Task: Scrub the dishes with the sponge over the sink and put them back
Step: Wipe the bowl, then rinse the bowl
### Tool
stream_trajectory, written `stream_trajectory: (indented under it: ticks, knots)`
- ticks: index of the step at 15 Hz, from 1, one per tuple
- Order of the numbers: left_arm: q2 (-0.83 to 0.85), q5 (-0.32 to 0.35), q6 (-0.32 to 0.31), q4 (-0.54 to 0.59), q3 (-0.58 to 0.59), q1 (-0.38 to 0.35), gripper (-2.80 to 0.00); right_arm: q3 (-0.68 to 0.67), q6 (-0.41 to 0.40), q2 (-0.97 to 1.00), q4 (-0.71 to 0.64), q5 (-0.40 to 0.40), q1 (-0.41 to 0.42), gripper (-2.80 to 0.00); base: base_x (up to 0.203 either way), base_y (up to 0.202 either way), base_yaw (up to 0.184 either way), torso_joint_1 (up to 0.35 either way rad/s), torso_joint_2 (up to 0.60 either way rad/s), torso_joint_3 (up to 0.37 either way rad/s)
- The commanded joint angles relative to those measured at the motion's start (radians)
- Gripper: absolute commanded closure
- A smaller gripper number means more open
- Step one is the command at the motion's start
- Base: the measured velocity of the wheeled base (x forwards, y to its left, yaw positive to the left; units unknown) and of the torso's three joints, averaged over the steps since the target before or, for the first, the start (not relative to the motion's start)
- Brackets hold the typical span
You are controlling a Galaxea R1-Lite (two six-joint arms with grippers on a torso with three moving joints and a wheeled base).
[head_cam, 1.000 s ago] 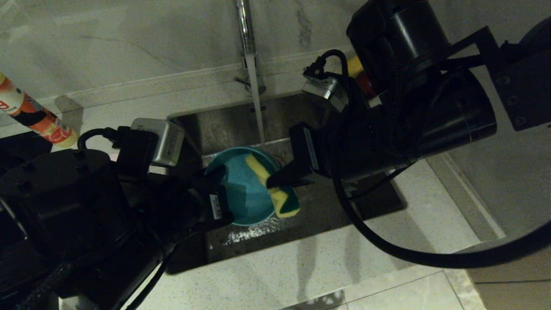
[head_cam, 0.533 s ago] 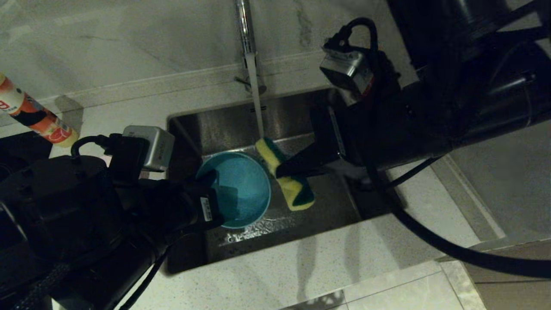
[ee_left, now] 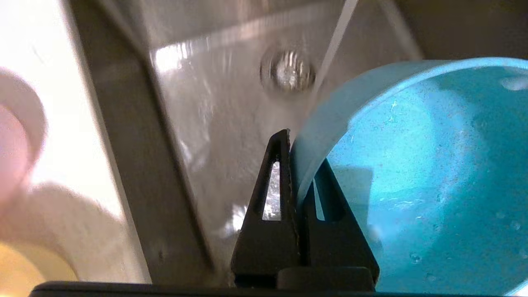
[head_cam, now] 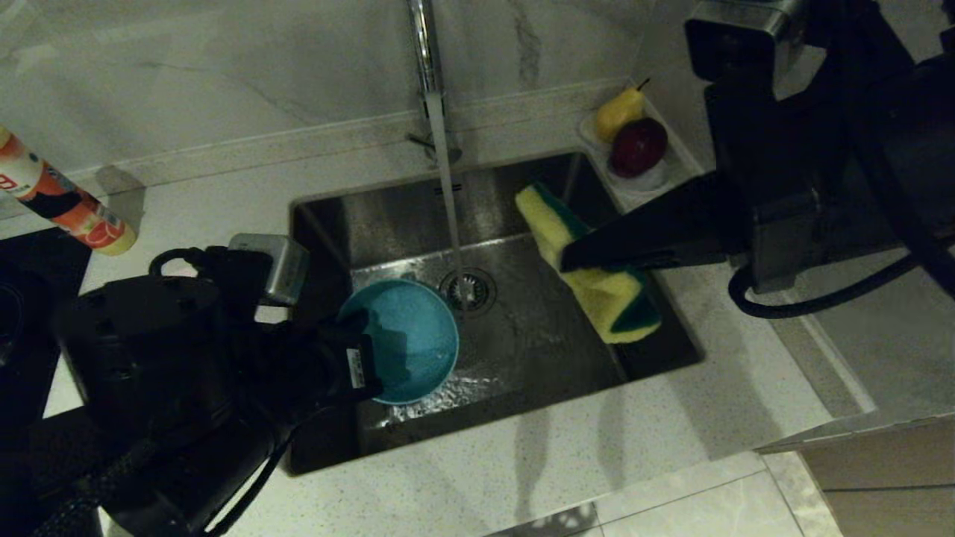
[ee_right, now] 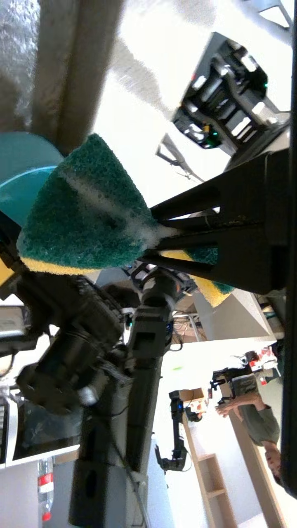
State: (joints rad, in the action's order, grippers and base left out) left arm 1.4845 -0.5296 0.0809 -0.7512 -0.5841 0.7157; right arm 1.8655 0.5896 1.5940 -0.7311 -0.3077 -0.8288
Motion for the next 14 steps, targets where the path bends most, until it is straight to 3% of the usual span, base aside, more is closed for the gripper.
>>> stream_trajectory:
  ticks: [1, 5, 7, 9, 14]
  knots:
    - [0.031, -0.002, 0.083, 0.134, -0.073, -0.018, 0.00, -0.093, 0.005, -0.088, 0.002, -0.001, 0.013, 0.00, 0.000, 0.000, 0.000, 0.000, 0.00, 0.000]
    - [0.055, 0.118, 0.289, 0.552, -0.282, -0.071, 0.00, -0.228, -0.006, -0.191, 0.005, -0.006, 0.138, 0.00, 0.000, 0.000, 0.000, 0.000, 0.00, 0.000]
    - [0.099, 0.164, 0.385, 0.700, -0.403, -0.095, 0.00, -0.266, -0.006, -0.229, 0.007, -0.011, 0.171, 0.00, 0.000, 0.000, 0.000, 0.000, 0.00, 0.000]
    - [0.174, 0.191, 0.433, 0.767, -0.483, -0.122, 0.00, -0.278, -0.005, -0.246, 0.007, -0.011, 0.178, 0.00, 0.000, 0.000, 0.000, 0.000, 0.00, 0.000]
    - [0.319, 0.199, 0.545, 0.799, -0.658, -0.162, 0.00, -0.288, -0.005, -0.271, 0.005, -0.008, 0.195, 0.00, 0.000, 0.000, 0.000, 0.000, 0.00, 0.000]
